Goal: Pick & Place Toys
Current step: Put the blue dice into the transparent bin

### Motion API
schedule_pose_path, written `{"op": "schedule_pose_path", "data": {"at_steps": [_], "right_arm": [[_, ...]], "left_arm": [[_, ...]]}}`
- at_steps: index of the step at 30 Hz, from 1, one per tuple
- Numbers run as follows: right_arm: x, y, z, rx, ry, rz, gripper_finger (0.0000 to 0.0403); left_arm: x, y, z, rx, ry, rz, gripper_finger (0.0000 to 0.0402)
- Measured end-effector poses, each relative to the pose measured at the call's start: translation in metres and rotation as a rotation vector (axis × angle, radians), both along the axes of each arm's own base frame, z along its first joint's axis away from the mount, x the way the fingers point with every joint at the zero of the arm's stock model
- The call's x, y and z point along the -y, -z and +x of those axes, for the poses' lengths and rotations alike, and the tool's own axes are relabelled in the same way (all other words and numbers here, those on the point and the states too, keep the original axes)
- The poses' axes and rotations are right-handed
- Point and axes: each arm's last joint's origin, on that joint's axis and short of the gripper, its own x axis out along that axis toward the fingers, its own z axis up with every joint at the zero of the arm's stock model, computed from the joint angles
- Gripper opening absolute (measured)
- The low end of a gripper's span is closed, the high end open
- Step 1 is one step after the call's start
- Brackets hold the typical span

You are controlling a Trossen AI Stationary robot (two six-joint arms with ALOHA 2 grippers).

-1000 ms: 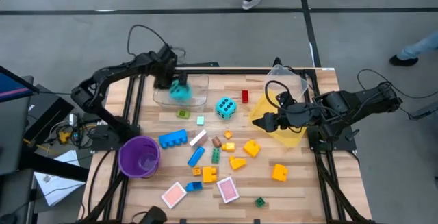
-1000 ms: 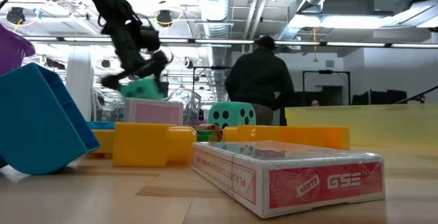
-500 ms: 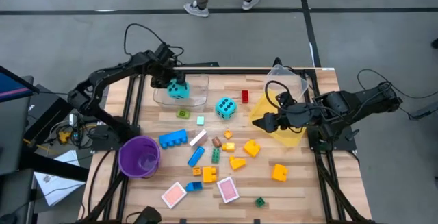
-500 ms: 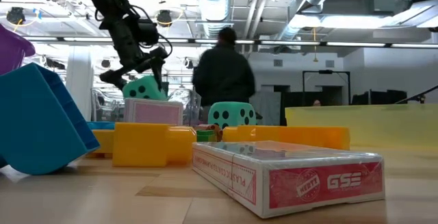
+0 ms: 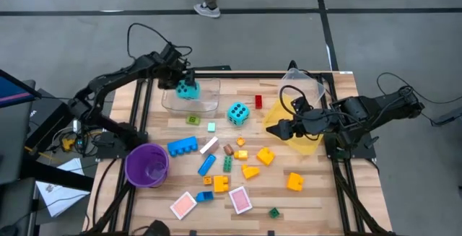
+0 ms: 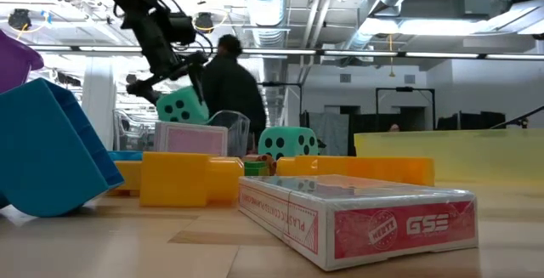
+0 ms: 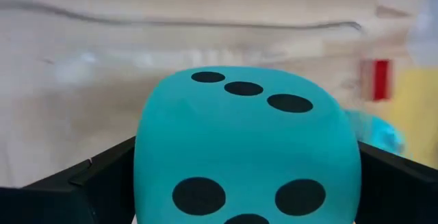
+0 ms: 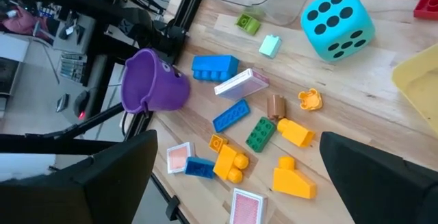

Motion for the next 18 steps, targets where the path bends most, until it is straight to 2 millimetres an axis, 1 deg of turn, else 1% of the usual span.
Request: {"op": "schedule_pose_path", "data": {"at_steps": [2,3,5,8,10,11,13,16,18], "right_arm": [[0.0,0.0,0.0,-0.006,-0.004,-0.005,0.0399],[0.0,0.001,-0.001,-0.009,0.001,-0.003,0.0399],[-0.001,0.0,-0.001,-0.004,0.0,-0.005,0.0399],[-0.001,0.001,-0.001,-0.008,-0.003,-0.009,0.0399],[-0.002,0.001,-0.001,-0.007,-0.001,-0.005,0.0399],[-0.003,0.001,-0.001,-0.005,-0.006,-0.006,0.0399],[-0.004,0.001,-0.002,-0.01,-0.01,-0.011,0.0399],[-0.005,0.001,-0.003,-0.005,-0.001,-0.003,0.0399],[-0.007,0.001,-0.003,-0.01,-0.007,-0.005,0.0399]], "left_arm": [[-0.001,0.008,-0.006,-0.016,-0.02,-0.069,0.04],[-0.001,0.008,-0.007,-0.015,-0.013,-0.075,0.04],[0.001,0.004,0.0,-0.013,0.03,-0.034,0.04],[-0.002,0.01,-0.001,0.009,0.017,-0.065,0.04],[0.0,0.005,0.007,0.021,0.044,-0.013,0.04],[-0.001,0.006,0.009,0.017,0.038,-0.008,0.04],[-0.003,0.012,0.006,0.019,0.017,-0.039,0.04],[0.0,0.009,0.015,0.023,0.035,-0.006,0.04],[-0.005,0.012,0.01,0.052,0.013,-0.033,0.04]]}}
